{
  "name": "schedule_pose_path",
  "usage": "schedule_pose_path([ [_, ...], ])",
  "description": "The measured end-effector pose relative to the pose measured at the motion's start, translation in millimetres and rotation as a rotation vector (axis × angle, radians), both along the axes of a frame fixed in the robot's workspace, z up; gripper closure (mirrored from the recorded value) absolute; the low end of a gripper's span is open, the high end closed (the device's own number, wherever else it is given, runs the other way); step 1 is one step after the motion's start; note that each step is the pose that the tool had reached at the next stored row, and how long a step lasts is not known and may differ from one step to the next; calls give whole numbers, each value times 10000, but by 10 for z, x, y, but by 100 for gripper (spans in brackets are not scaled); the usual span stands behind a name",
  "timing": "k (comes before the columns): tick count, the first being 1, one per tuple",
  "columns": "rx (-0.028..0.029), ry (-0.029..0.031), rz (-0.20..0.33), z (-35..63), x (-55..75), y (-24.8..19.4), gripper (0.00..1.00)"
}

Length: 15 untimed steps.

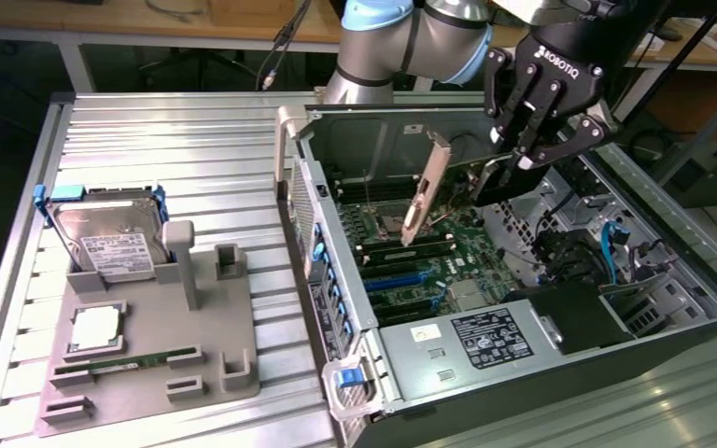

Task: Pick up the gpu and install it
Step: 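Insert the gpu into the slot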

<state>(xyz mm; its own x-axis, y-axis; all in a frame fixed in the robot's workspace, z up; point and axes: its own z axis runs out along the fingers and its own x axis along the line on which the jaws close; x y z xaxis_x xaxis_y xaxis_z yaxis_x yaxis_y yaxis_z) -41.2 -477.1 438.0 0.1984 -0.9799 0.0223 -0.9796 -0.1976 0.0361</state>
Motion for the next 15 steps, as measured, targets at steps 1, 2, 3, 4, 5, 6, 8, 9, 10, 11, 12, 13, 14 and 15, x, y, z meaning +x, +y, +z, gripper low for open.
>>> schedule_pose_path([
  [1,-1,-1,-39,0,-1,0,73],
  [2,-3,0,-166,0,-1,0,73],
  [3,-2,0,-326,-1,-2,1,73],
  [4,-1,0,-528,-2,-2,1,73],
  [5,-1,0,-694,-3,-1,0,73],
  [6,0,-1,-828,-6,-1,0,73],
  [8,0,-1,-1036,-10,-1,1,73],
  [9,0,-1,-1137,-12,-1,1,73],
  [10,1,-1,-1238,-15,-1,2,73],
  [11,1,-1,-1310,-17,-1,4,73],
  [12,0,0,-1341,-18,0,8,73],
  [13,0,0,-1356,-19,-1,12,73],
  [14,0,0,-1367,-21,-1,16,73],
  [15,0,0,-1378,-22,-1,20,73],
])
